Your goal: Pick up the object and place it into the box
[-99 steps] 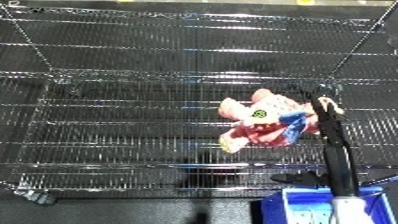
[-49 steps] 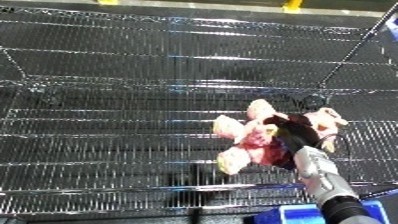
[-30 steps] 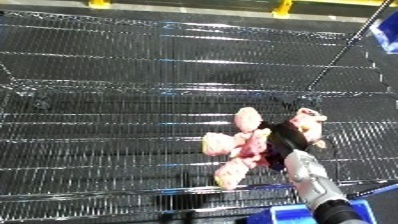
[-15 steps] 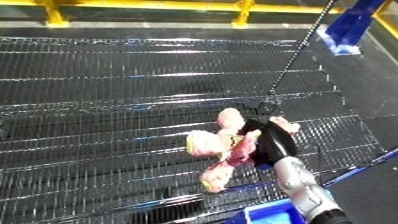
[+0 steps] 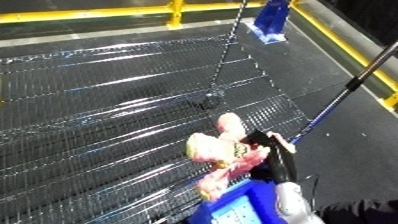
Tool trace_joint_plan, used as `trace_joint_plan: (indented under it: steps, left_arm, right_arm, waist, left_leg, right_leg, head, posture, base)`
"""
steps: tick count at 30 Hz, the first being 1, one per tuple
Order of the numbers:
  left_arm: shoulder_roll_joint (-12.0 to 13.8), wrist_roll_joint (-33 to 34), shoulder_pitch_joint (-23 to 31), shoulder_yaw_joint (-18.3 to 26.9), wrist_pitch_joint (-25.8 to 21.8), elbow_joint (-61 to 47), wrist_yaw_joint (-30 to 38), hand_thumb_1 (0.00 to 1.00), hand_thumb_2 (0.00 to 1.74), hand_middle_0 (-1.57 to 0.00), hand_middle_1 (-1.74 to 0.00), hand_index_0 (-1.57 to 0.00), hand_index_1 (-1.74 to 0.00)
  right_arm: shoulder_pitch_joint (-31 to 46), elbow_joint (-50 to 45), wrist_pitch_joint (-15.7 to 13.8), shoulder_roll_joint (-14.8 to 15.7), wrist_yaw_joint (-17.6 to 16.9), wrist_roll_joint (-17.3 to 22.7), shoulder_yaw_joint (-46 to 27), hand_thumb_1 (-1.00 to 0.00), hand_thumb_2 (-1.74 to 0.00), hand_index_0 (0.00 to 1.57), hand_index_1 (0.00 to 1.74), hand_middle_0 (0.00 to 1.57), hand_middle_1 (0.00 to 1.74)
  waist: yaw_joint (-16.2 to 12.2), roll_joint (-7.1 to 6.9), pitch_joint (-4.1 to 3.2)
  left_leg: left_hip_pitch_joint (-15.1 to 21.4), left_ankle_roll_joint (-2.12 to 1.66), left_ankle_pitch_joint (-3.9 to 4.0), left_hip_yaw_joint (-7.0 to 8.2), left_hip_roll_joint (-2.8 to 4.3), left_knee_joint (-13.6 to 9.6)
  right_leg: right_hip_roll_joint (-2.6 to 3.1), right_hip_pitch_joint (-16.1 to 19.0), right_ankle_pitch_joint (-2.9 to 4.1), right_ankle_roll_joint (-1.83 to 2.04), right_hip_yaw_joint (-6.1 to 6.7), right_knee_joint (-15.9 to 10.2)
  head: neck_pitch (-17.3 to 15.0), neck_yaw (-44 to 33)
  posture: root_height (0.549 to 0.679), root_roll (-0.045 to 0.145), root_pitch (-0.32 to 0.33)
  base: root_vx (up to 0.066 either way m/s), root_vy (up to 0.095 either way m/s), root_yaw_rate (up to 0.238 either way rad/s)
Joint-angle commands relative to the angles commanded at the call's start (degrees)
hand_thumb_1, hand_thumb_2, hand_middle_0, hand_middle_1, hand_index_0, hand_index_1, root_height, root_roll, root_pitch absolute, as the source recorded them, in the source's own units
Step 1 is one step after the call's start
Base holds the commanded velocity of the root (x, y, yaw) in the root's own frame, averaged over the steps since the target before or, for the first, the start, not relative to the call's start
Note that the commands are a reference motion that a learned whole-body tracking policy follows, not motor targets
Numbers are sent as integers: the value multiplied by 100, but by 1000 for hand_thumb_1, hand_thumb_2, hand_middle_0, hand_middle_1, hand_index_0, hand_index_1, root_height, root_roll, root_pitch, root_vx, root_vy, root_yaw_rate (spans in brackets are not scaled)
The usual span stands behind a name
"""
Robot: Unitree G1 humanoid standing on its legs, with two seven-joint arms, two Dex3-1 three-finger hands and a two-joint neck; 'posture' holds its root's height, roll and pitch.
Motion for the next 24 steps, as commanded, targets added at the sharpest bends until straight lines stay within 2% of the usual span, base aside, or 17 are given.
trace_joint_plan:
  steps: [6, 12, 16, 21, 24]
  left_arm:
    - [4, 57, -156, -59, 5, 19, -4, 1000, 1740, -1570, -1740, -1570, -1740]
    - [7, 66, -236, -105, 1, 78, 10, 1000, 1740, -1570, -1740, -1570, -1740]
    - [19, 51, -281, -144, -34, 122, 30, 1000, 1740, -1570, -1740, -1570, -1740]
    - [37, 33, -343, -208, -90, 189, 48, 1000, 1740, -1570, -1740, -1570, -1740]
    - [67, 40, -373, -264, -143, 204, 30, 1000, 1740, -1570, -1740, -1570, -1740]
  right_arm:
    - [323, -51, -113, 296, -136, 40, -330, -1000, -1740, 1570, 1740, 1570, 1740]
    - [597, 101, -125, 402, -163, 70, -511, -1000, -1740, 1570, 1740, 1570, 1740]
    - [678, 425, -168, 464, -202, 268, -610, -1000, -1740, 1570, 1740, 1570, 1740]
    - [619, 965, -238, 487, -208, 637, -653, -1000, -1740, 1570, 1740, 1570, 1740]
    - [484, 1482, -323, 456, -200, 1030, -712, -850, -1479, 1334, 1479, 1334, 1479]
  waist:
    - [-253, -12, -18]
    - [-459, -6, -98]
    - [-590, 18, -127]
    - [-704, 54, -131]
    - [-763, 103, -120]
  left_leg:
    - [132, 3, -72, 100, 29, 20]
    - [214, -11, -113, 183, 41, 15]
    - [249, -26, -135, 232, 42, 38]
    - [254, -49, -142, 277, 39, 64]
    - [235, -71, -129, 304, 21, 70]
  right_leg:
    - [25, 106, 26, -15, 81, -106]
    - [38, 171, 32, -35, 152, -197]
    - [46, 199, 43, -51, 198, -226]
    - [49, 199, 76, -62, 240, -247]
    - [41, 181, 122, -67, 264, -278]
  head:
    - [-127, 190]
    - [-356, 402]
    - [-540, 689]
    - [-642, 912]
    - [-680, 955]
  posture:
    - [614, 50, -249]
    - [618, 58, -248]
    - [619, 64, -250]
    - [621, 70, -251]
    - [621, 74, -250]
  base:
    - [12, 5, -105]
    - [11, 8, -82]
    - [12, 17, -88]
    - [-6, 9, -55]
    - [-23, 12, -43]
